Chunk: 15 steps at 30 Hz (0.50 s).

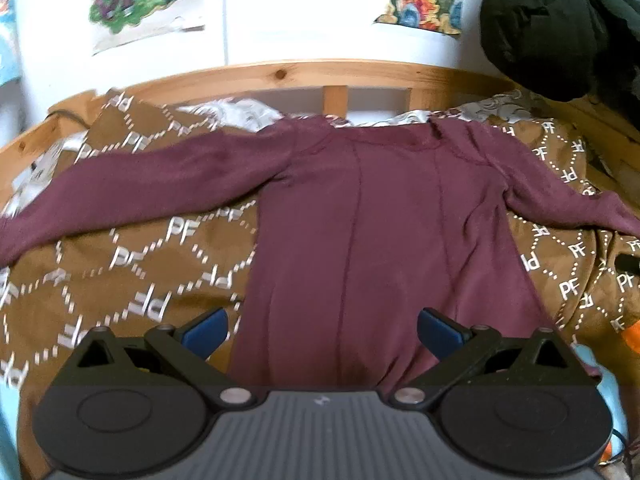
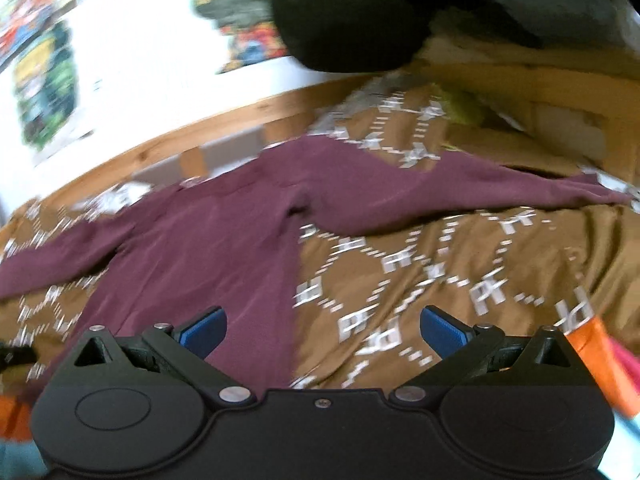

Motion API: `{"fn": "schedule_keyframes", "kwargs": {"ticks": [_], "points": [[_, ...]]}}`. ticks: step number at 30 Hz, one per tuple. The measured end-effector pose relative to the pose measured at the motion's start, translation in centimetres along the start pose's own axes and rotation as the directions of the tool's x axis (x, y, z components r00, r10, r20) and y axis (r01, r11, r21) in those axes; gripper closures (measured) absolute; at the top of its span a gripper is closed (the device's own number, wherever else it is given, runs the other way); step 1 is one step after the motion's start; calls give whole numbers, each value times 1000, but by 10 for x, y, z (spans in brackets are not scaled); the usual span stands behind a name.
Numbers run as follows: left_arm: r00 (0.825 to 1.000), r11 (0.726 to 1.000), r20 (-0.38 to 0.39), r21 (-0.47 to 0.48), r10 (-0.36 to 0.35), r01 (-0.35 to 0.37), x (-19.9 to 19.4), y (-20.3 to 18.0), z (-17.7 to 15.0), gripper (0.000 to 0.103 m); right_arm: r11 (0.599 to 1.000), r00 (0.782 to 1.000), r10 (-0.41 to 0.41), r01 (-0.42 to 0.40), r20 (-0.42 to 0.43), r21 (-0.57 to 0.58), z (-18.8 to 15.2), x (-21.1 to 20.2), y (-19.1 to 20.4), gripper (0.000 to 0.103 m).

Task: Fold small clothes
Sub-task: 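Reach the right gripper to a maroon sleeve cuff and grasp it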

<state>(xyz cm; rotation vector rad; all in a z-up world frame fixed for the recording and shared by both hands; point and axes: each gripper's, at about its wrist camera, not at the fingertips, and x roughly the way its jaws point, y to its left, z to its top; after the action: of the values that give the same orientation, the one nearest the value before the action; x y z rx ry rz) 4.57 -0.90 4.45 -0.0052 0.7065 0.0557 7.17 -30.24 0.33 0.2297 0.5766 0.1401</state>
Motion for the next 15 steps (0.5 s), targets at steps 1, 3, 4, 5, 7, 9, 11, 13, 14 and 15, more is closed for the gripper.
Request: {"fn": "schedule_keyframes", "kwargs": {"ticks": [1,3,4,5,7,9,11,13,14,15], "points": [[1000,1000,1,12,-4,4,0,-2,5,1,999,1000,-15,15,-3,39,7,5,-10,0],[1000,999,6,46,-16,16,-1,-7,18,1,992,999,-42,40,8,117,21,13,-33,0],[1000,998,6,61,-17,16,-1,-11,25,1,987,998,-52,48,21,154,28,16,-44,0],[1000,997,4,71,-17,16,-1,-14,31,1,981,997,-67,59,36,183,36,19,-55,0],[1000,995,3,93,-21,21,0,-21,45,1,969,993,-100,83,62,234,48,24,-74,0],[1000,994,9,108,-23,21,2,-28,57,0,954,987,-135,106,87,280,57,28,-92,0],[1000,993,13,116,-19,18,6,-38,66,1,947,979,-164,124,117,297,64,30,-106,0],[1000,993,11,112,-27,26,12,-49,70,0,952,962,-206,155,179,262,66,25,-117,0],[999,994,7,106,-36,35,16,-54,69,0,954,952,-234,186,196,237,66,26,-118,0],[999,994,-3,97,-42,42,20,-59,67,1,954,942,-262,221,210,200,66,24,-121,1]]}}
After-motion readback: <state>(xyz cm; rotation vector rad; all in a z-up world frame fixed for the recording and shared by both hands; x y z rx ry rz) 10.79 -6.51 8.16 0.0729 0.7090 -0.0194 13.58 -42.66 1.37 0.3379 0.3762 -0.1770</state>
